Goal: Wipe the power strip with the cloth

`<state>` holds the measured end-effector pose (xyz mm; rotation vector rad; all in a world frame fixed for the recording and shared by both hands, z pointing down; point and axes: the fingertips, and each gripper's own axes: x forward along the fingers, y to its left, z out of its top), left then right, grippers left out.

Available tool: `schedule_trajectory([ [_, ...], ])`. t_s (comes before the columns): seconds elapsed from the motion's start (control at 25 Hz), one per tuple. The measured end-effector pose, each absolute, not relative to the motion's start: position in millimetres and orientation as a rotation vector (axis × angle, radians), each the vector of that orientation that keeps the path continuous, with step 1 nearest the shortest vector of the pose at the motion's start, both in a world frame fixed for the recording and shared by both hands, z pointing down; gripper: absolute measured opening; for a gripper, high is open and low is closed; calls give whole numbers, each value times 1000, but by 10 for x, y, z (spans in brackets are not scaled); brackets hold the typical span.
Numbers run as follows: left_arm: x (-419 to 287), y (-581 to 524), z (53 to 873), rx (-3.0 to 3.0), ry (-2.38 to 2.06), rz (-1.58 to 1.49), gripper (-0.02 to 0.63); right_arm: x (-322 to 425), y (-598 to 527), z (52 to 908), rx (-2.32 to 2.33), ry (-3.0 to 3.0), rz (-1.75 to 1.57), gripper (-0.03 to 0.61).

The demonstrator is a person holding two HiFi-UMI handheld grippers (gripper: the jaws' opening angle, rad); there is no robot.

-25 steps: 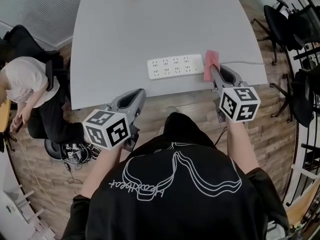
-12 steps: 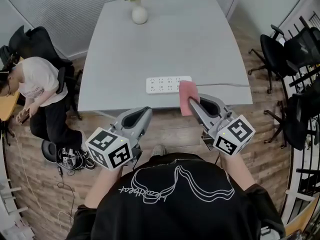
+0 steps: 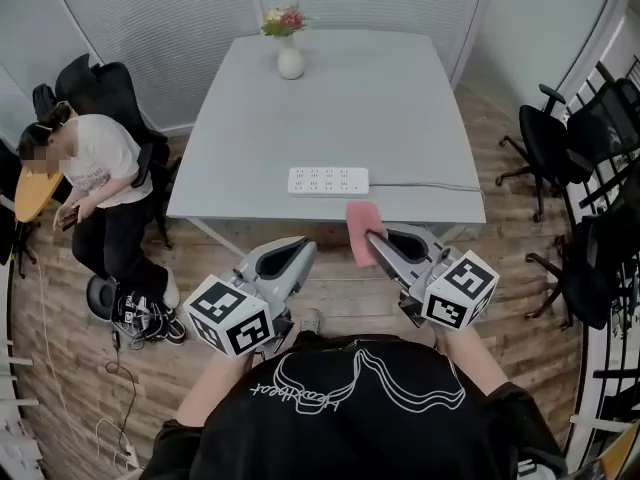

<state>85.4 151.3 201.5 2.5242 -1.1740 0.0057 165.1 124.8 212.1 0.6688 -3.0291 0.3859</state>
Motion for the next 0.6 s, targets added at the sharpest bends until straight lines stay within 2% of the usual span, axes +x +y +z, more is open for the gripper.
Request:
schedule_trajectory([
  [0.6, 1248, 2049, 1615, 2578, -1234, -44, 14, 2000, 1711, 1732, 656, -3088, 324, 31],
])
